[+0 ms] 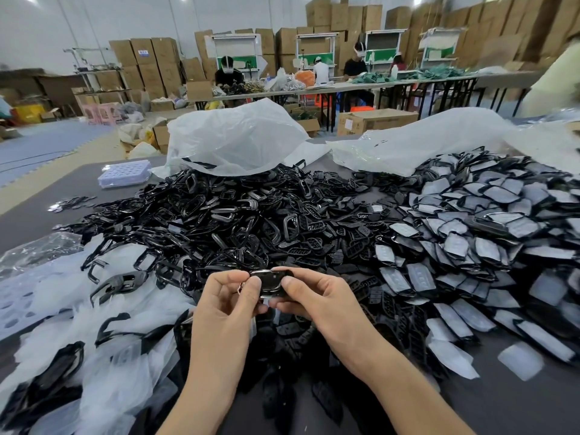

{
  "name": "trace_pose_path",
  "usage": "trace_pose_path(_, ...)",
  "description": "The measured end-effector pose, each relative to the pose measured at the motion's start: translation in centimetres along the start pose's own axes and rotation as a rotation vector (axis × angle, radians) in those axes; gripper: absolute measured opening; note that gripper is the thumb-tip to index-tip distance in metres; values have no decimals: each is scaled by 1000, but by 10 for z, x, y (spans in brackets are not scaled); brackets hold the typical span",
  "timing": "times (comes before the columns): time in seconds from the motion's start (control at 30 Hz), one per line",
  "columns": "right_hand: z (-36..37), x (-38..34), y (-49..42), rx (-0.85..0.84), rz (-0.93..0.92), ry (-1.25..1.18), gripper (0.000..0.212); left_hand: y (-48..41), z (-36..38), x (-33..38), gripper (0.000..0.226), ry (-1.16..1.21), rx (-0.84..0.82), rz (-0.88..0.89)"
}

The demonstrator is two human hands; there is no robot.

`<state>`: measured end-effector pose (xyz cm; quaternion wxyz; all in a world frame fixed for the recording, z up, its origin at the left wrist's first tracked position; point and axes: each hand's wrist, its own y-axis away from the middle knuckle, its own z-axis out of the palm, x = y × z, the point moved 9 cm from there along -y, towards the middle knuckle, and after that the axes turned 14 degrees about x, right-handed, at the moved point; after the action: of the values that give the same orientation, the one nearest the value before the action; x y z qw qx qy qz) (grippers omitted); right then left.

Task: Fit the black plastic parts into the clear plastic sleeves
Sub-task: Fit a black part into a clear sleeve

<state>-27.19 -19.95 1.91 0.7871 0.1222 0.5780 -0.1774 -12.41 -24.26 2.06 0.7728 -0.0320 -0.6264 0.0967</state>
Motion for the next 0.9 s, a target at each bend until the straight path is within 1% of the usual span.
trace_pose_path(0.03, 2, 0, 1, -15, -1, 2, 23, 1, -1, 3, 9, -29, 14, 28)
trace_pose_path(0.1, 4, 0, 2, -38, -10, 14, 23, 2, 1, 6, 17, -103, 10, 65)
trace_pose_path(0.27, 1, -6, 2, -64, -43, 61, 27, 1, 8, 9, 25, -229, -138, 72)
trace_pose_path(0.37, 1, -8, 1, -82, -65, 92, 26, 0, 8, 17, 24, -302, -166, 147)
trace_pose_path(0.43, -1, -8, 0, -76, -79, 106, 25, 1, 8, 22, 21, -330, -153, 202)
trace_pose_path(0.53, -2, -9, 0, -58, -126, 150, 22, 3, 5, 24, 21, -319, -104, 215)
trace_pose_path(0.6, -1, -9, 0, -52, -160, 212, 24, 6, 5, 24, 21, -390, -74, 258)
trace_pose_path(0.63, -2, -9, 0, -46, -173, 238, 25, 8, 6, 26, 20, -445, -61, 309)
trace_pose_path(0.7, -9, -11, -2, 11, -209, 288, 24, 12, 8, 34, 16, -574, -57, 462)
trace_pose_path(0.77, -24, -19, -7, 125, -246, 295, 23, 13, 10, 39, 22, -699, -87, 579)
trace_pose_path(0.8, -34, -22, -10, 192, -254, 274, 22, 12, 9, 39, 23, -755, -99, 616)
trace_pose_path(0.9, -60, -27, -15, 354, -243, 194, 19, 13, 11, 34, 16, -963, -136, 756)
